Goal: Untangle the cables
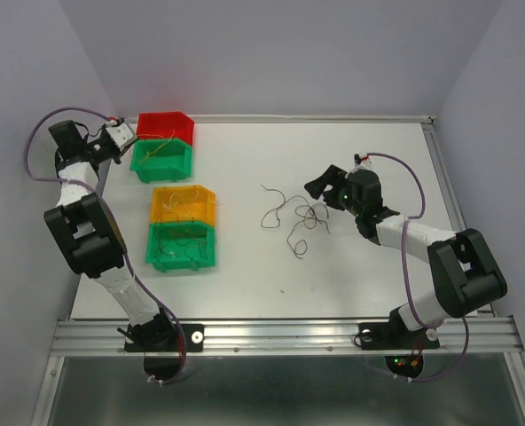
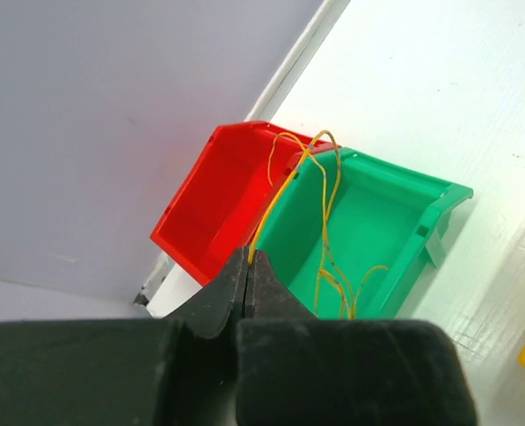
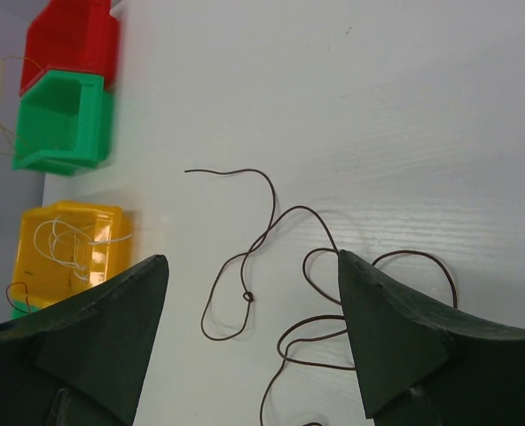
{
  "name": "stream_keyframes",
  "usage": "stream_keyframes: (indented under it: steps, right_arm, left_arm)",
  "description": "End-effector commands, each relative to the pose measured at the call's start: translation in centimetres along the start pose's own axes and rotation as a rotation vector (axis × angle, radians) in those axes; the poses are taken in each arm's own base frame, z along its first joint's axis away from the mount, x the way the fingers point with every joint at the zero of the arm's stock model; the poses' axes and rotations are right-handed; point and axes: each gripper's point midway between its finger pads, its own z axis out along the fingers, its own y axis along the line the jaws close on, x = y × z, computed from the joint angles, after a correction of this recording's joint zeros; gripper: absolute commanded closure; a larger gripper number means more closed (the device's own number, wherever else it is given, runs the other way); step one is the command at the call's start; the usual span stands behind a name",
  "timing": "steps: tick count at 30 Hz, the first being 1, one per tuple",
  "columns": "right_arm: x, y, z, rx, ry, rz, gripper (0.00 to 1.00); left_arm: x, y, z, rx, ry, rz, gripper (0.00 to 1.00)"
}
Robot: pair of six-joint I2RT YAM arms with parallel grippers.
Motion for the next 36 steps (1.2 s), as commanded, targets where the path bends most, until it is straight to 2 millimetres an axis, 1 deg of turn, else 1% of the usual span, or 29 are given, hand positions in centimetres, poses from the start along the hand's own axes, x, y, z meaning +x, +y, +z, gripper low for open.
stream_keyframes:
  steps: [1,5,8,12,17,21,23,25,26,28,29,30,32,33,36]
  right_arm:
    - [-1.1,1.1,0.1,-0.041,-0.031,-0.016,0.18]
    - [-1.1,1.1,0.1,-0.041,-0.031,-0.016,0.18]
    - [-1.1,1.0,0.1,-0.04,-0.03,-0.016,0.18]
    - [-1.0,1.0,0.1,-0.041,-0.027,-0.014,0.18]
    - [-0.9,1.1,0.2,-0.045,-0.024,-0.013,0.18]
    - [-0.9,1.1,0.2,-0.044,-0.023,-0.013,0.18]
    - [-0.8,1.1,0.2,-0.046,-0.021,-0.012,0.18]
    - [-0.8,1.2,0.2,-0.047,-0.02,-0.012,0.18]
    - [-0.8,1.1,0.2,-0.046,-0.019,-0.011,0.18]
    - [-0.9,1.1,0.2,-0.047,-0.02,-0.011,0.18]
    - [-0.7,1.1,0.2,-0.046,-0.016,-0.011,0.18]
    - [-0.8,1.1,0.2,-0.047,-0.017,-0.011,0.18]
    - [-0.8,1.1,0.2,-0.045,-0.017,-0.011,0.18]
    - [-0.8,1.1,0.3,-0.047,-0.017,-0.011,0.18]
    - [-0.7,1.0,0.3,-0.045,-0.015,-0.011,0.18]
  left_arm:
    - [-5.7,1.4,-1.2,-0.003,-0.088,0.108,1.0]
    - [-6.2,2.0,-1.2,-0.011,-0.09,0.108,1.0]
    - [-5.9,1.9,-1.2,-0.015,-0.081,0.108,1.0]
    - [-4.7,2.0,-1.0,-0.025,-0.053,0.104,1.0]
    - [-3.2,2.6,-0.8,-0.042,-0.019,0.093,1.0]
    - [-1.9,2.6,-0.6,-0.046,0.007,0.089,1.0]
    - [-1.0,2.3,-0.5,-0.039,0.024,0.105,1.0]
    - [0.2,2.0,-0.4,-0.038,0.054,0.086,1.0]
    - [0.6,2.5,-0.5,-0.05,0.077,0.087,1.0]
    - [1.5,2.4,-0.4,-0.046,0.113,0.071,1.0]
    - [2.1,2.7,-0.2,-0.041,0.133,0.075,1.0]
    - [3.2,2.2,-0.3,-0.021,0.186,0.081,1.0]
    - [4.6,2.2,0.3,-0.011,0.259,0.082,1.0]
    - [5.0,1.8,0.4,0.003,0.286,0.085,1.0]
    - [6.2,1.6,1.0,0.003,0.351,0.091,1.0]
